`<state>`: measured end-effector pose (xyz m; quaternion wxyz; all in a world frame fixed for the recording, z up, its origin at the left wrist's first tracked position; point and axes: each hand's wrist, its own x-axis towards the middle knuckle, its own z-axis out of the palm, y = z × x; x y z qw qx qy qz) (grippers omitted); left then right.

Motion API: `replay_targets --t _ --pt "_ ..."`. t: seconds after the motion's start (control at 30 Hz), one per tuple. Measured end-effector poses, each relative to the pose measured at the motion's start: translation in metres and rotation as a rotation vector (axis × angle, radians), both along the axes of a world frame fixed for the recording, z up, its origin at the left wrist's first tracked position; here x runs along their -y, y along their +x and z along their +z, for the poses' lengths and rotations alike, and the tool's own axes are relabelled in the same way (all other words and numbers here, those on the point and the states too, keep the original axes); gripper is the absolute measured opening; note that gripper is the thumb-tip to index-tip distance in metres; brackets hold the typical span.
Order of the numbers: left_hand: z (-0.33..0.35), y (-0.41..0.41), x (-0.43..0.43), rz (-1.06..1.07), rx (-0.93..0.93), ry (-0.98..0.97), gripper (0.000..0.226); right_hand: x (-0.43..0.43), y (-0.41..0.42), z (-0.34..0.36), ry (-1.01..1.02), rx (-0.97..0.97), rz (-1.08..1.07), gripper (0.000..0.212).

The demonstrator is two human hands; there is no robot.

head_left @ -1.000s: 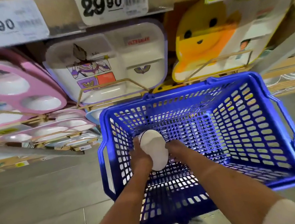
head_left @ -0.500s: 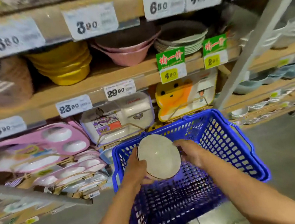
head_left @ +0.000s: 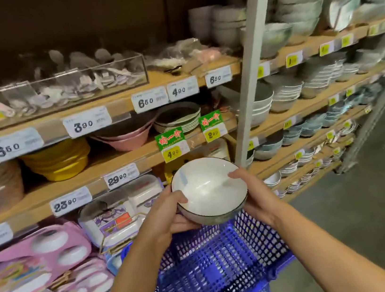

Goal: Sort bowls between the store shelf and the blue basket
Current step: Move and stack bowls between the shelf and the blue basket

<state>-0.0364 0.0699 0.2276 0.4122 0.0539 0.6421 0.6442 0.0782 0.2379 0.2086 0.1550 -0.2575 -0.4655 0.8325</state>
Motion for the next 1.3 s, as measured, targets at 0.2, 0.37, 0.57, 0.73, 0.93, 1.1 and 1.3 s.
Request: replay_targets --t 0.2,0.37,0.57,0.73,0.93,1.1,1.3 --pt "0.037 0.045 -0.065 -0.008 -0.176 0.024 0.027 -0.045 0.046 0.039 -0.083 -0.101 -0.13 0.038" --pt "0.056 0.1 -0.136 0.019 -0.306 0.096 0.022 -0.105 0.095 0.067 -0.077 -0.1 -0.224 0.032" --pt "0.069 0.16 -0.225 0.061 -0.16 0.235 0.021 -0.185 0.159 0.1 -0.057 -0.091 -0.297 0.027" --pt "0.079 0.202 -0.293 0.089 -0.089 0.341 0.022 -0.242 0.198 0.122 -0.034 -0.074 -0.362 0.027" --pt "0.103 0.207 -0.35 0.035 -0.139 0.328 0.024 -0.295 0.205 0.143 -0.02 -0.107 -0.349 0.028" --pt "0.12 0.183 -0.377 0.073 -0.146 0.347 0.023 -0.328 0.18 0.155 0.036 -0.105 -0.265 0.026" --pt "0.14 0.138 -0.401 0.177 -0.185 0.375 0.02 -0.366 0.124 0.173 0.113 -0.134 -0.169 0.033"
